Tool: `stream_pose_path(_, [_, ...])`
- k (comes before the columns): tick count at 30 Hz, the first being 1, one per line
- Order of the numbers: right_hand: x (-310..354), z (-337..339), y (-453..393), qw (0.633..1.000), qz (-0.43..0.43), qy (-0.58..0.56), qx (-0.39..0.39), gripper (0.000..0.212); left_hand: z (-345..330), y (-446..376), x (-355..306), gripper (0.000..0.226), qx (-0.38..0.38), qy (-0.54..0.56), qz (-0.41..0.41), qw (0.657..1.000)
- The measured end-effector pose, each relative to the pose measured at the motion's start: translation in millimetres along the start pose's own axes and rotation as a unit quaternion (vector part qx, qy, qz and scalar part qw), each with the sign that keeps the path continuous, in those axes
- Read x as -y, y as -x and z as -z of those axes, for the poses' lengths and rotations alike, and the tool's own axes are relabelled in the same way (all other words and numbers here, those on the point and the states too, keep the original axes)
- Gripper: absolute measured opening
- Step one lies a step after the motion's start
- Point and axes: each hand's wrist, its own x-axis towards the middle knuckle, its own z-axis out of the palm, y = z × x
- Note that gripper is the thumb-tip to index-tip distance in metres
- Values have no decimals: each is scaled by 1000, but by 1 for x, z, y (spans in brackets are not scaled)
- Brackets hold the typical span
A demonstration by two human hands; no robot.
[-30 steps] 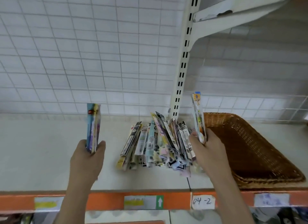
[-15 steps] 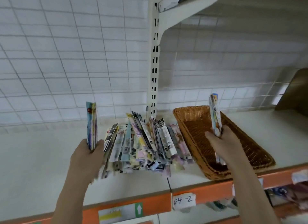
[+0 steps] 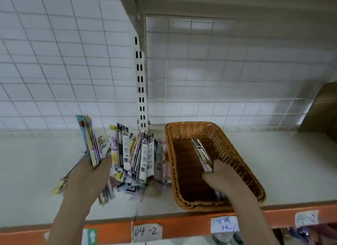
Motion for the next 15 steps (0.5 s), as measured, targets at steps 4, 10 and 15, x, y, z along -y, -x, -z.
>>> stream_pose_path(4, [-8,1,-1,998,32,48,-33,34,-18,24,3,30,-13,-5,6,1000])
stream_pose_path(10, [-15,5,3,988,77,103,-82,54,-23,46,6,26,-35,-11,14,999])
stream_pose_path(15, [-15,9,5,972,98,187,-102,46,-32,52,-3,26,-52,-82,-27,995])
